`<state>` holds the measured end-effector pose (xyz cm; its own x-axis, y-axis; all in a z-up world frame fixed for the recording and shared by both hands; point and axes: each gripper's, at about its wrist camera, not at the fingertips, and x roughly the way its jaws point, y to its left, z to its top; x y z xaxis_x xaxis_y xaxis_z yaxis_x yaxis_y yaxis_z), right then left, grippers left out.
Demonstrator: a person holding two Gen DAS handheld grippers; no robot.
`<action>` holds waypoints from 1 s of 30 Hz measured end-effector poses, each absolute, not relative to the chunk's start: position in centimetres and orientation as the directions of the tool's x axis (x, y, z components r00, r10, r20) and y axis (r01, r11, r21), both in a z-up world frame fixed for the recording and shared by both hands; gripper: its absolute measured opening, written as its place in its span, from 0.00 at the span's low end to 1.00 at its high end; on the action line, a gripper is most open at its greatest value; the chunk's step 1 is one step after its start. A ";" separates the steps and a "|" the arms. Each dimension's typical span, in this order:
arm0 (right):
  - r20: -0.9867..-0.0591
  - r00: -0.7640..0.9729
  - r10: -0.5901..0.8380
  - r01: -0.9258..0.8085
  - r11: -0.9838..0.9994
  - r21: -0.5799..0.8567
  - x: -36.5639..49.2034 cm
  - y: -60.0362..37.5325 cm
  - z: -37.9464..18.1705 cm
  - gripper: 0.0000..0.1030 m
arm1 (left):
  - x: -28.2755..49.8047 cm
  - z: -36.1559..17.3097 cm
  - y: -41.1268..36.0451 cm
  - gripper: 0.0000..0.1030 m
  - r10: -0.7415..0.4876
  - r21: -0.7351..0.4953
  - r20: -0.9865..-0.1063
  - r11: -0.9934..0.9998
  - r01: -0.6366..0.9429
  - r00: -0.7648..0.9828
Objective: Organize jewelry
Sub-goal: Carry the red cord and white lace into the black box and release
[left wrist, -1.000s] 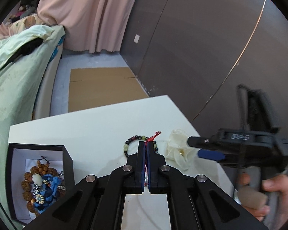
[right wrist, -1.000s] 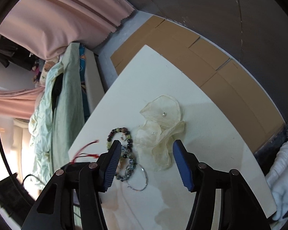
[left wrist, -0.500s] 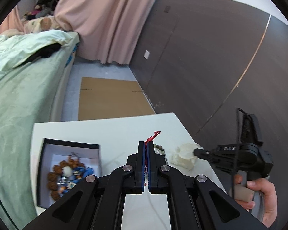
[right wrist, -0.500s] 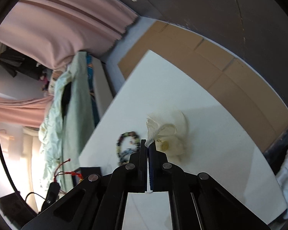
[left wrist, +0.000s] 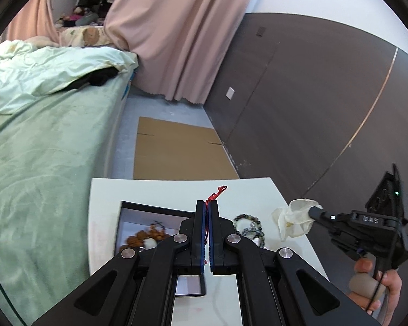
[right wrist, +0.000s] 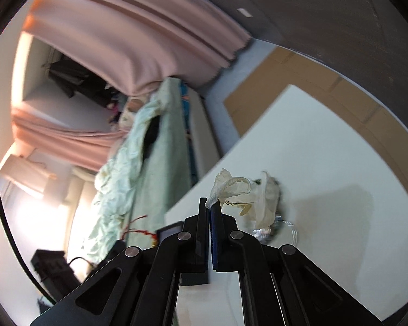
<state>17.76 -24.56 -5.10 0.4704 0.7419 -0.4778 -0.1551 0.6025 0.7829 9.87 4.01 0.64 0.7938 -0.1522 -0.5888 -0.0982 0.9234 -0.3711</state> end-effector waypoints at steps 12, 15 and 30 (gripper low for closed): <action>-0.397 0.385 0.833 -0.288 0.517 0.806 16.2 -18.7 -4.2 0.04 | 10.1 -1.3 8.5 0.29 -0.182 -0.496 -0.642 0.839 -0.223 0.744; -0.379 0.362 0.851 -0.319 0.496 0.808 15.8 -17.1 -4.0 0.04 | 9.4 -1.1 8.8 0.60 -0.153 -0.500 -0.621 0.833 -0.238 0.769; -0.350 0.277 0.895 -0.418 0.440 0.795 14.1 -11.1 -3.8 0.04 | 7.8 -0.1 11.0 0.64 -0.086 -0.497 -0.595 0.821 -0.281 0.799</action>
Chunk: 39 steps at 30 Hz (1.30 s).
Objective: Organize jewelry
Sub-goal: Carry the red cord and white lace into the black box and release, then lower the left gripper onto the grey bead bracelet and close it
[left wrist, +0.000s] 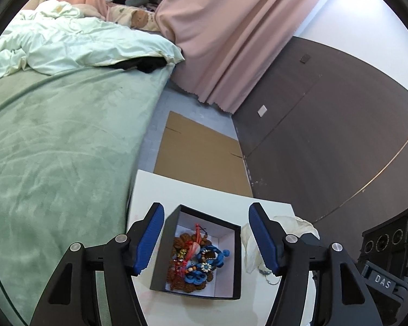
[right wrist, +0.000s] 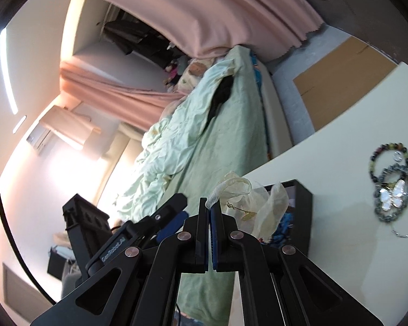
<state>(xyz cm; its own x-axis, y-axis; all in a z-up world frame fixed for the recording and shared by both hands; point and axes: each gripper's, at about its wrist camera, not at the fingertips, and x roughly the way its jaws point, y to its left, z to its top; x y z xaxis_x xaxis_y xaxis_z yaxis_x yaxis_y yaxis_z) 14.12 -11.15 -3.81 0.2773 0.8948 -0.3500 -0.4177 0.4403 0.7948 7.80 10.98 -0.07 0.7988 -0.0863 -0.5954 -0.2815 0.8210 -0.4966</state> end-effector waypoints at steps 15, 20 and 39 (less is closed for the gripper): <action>-0.538 0.380 0.752 -0.328 0.654 0.682 15.4 -16.5 -3.8 0.74 | 7.9 -0.1 8.9 0.69 -0.079 -0.461 -0.598 0.848 -0.261 0.798; -0.570 0.423 0.705 -0.265 0.697 0.666 15.8 -19.5 -3.8 0.74 | 7.9 0.2 7.7 0.81 -0.079 -0.455 -0.578 0.858 -0.240 0.812; -0.573 0.548 0.610 -0.095 0.726 0.681 15.5 -29.1 -2.7 0.90 | 8.9 -0.9 -0.3 0.94 -0.162 -0.416 -0.559 0.903 -0.106 0.813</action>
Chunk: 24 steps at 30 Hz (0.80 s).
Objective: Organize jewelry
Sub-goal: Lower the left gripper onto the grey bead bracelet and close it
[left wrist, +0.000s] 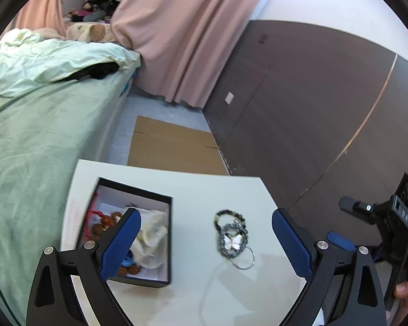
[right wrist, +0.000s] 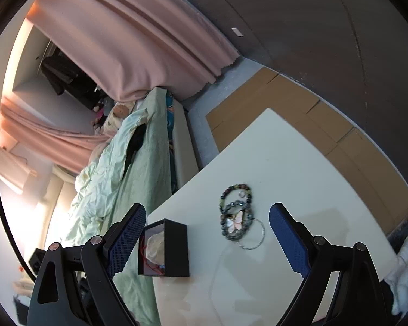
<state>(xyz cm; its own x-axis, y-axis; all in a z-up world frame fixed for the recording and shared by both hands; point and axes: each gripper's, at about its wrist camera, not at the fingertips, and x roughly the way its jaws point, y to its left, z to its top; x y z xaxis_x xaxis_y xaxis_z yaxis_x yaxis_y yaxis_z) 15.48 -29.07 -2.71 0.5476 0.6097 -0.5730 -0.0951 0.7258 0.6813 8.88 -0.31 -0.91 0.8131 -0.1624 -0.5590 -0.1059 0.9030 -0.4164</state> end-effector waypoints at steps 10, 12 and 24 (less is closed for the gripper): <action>-0.607 0.534 0.588 -0.063 0.744 0.665 15.8 -32.4 -3.0 0.90 | 10.5 -2.2 -4.4 0.94 -0.222 -0.378 -0.600 0.925 -0.027 0.769; -0.614 0.533 0.583 -0.057 0.748 0.661 15.9 -33.0 -3.2 0.90 | 10.7 -2.3 -5.1 0.94 -0.238 -0.374 -0.600 0.927 -0.005 0.763; -0.653 0.486 0.580 0.083 0.713 0.696 17.3 -35.4 -6.1 0.90 | 13.4 -5.1 -7.9 0.60 -0.239 -0.299 -0.688 0.954 0.032 0.685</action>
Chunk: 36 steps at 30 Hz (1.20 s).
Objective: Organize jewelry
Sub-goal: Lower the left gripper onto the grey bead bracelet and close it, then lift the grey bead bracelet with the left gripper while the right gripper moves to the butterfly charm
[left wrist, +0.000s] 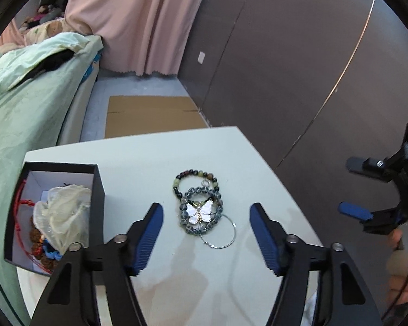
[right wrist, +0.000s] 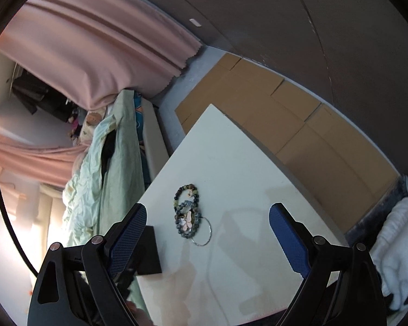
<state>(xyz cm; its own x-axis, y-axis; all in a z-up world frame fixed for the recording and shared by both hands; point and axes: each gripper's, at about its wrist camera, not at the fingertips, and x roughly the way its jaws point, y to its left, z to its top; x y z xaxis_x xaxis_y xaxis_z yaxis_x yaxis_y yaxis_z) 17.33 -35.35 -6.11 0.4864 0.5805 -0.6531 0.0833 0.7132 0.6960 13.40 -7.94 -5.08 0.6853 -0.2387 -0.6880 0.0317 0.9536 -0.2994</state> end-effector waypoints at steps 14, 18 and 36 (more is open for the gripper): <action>-0.659 0.459 0.596 0.069 0.716 0.695 19.0 -35.1 -6.4 0.90 | 16.7 -9.3 -9.3 0.27 -0.126 -0.163 -0.780 0.987 -0.004 0.613; -0.665 0.449 0.597 0.067 0.720 0.691 19.2 -34.7 -6.5 0.90 | 17.2 -10.0 -9.2 0.27 -0.109 -0.147 -0.787 0.989 -0.013 0.607; -0.698 0.402 0.592 0.019 0.757 0.653 19.8 -32.4 -6.8 0.90 | 17.1 -10.0 -9.0 0.09 -0.157 -0.183 -0.786 0.983 0.018 0.597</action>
<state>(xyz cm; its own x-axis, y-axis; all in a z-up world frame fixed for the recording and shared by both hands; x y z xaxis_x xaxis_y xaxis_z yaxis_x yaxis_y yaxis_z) 19.82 -32.37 -6.79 0.4015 0.5925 -0.6984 0.0193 0.7569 0.6532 17.13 -9.05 -10.01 0.5974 -0.1574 -0.7863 0.0180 0.9829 -0.1830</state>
